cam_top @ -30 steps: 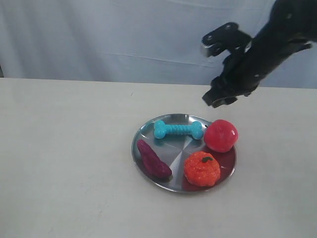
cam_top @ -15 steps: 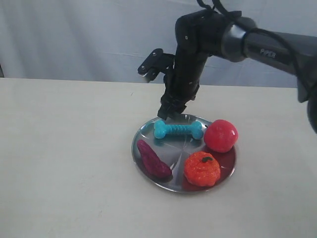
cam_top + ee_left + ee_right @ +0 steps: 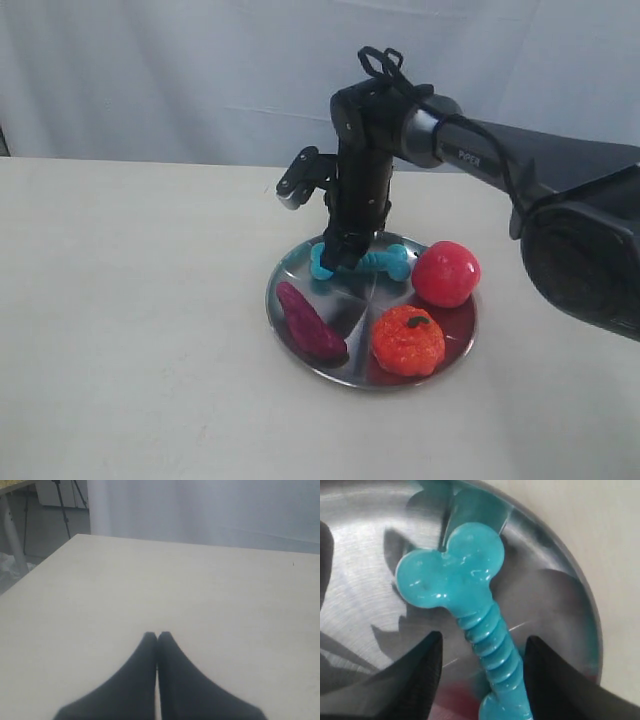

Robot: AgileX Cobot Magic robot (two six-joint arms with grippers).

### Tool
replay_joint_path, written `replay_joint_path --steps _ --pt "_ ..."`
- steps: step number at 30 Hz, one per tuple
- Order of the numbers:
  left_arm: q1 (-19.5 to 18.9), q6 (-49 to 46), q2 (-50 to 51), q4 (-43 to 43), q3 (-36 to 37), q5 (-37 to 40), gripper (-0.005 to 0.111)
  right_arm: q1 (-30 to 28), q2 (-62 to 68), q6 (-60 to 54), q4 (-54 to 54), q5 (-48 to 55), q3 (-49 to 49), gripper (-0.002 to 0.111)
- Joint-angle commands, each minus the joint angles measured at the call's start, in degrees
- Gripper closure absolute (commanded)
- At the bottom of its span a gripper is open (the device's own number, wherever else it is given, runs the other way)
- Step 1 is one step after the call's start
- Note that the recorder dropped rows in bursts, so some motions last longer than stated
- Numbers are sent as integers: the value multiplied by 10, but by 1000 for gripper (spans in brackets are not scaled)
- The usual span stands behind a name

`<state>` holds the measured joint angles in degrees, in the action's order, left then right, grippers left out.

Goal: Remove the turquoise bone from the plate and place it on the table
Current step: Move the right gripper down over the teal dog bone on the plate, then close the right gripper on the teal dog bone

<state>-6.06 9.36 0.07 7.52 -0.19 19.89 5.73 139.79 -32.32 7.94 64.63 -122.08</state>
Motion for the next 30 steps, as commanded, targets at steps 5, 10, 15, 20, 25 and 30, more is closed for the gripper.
replay_joint_path --steps 5,10,15,20,25,30 --pt "3 1 -1 0 2 -1 107 -4 17 -28 14 -1 -11 60" --pt "3 1 -1 0 2 -1 107 -6 26 -33 16 -13 -11 60" --pt "3 1 -1 0 2 -1 107 -9 32 -36 13 -29 -11 60" --pt "3 1 -1 0 2 -1 107 -15 33 -36 13 -33 -11 60" --pt "3 1 -1 0 2 -1 107 -17 35 -36 12 -33 -11 61" --pt "3 1 -1 0 2 -1 107 -17 45 -36 12 -33 -11 65"
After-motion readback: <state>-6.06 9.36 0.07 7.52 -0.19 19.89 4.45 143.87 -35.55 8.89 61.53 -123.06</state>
